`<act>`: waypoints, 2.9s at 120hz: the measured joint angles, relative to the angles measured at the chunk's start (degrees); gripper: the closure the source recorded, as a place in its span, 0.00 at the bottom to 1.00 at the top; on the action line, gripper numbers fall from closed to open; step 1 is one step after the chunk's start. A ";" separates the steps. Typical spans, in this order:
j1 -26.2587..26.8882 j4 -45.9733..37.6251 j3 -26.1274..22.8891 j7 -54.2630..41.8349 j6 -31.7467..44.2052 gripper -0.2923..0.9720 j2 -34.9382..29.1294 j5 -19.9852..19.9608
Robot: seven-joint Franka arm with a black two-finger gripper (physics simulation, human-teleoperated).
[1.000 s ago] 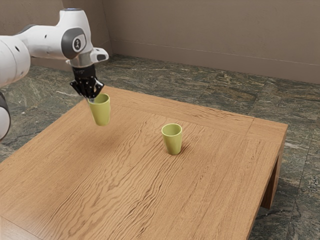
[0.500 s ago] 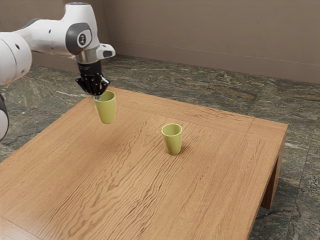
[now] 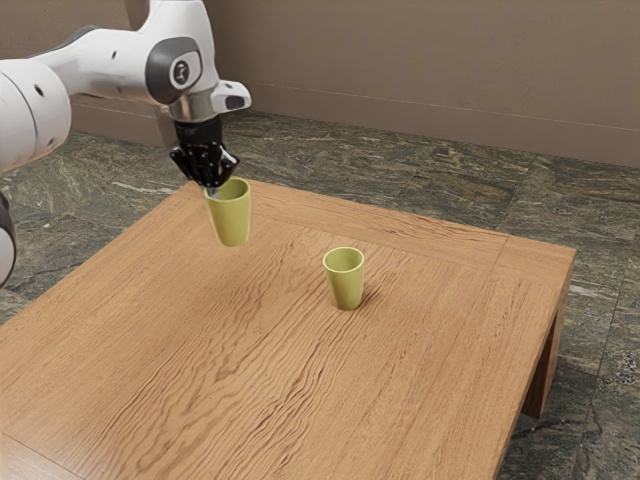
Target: Place the left cup onto the right cup
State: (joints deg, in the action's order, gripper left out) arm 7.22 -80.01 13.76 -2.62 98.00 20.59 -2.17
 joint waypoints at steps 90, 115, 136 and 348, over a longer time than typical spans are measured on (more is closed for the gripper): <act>5.63 0.31 0.38 -0.71 -0.23 0.85 0.28 -0.90; 7.19 0.75 0.29 -0.80 -0.23 0.85 0.85 -1.00; 8.12 1.39 0.29 -0.85 -0.23 0.85 1.73 -1.32; 8.86 24.39 -2.01 -0.96 -3.75 0.85 18.70 -2.26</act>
State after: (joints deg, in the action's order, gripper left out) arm 16.07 -55.62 11.75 -3.59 94.25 39.29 -4.43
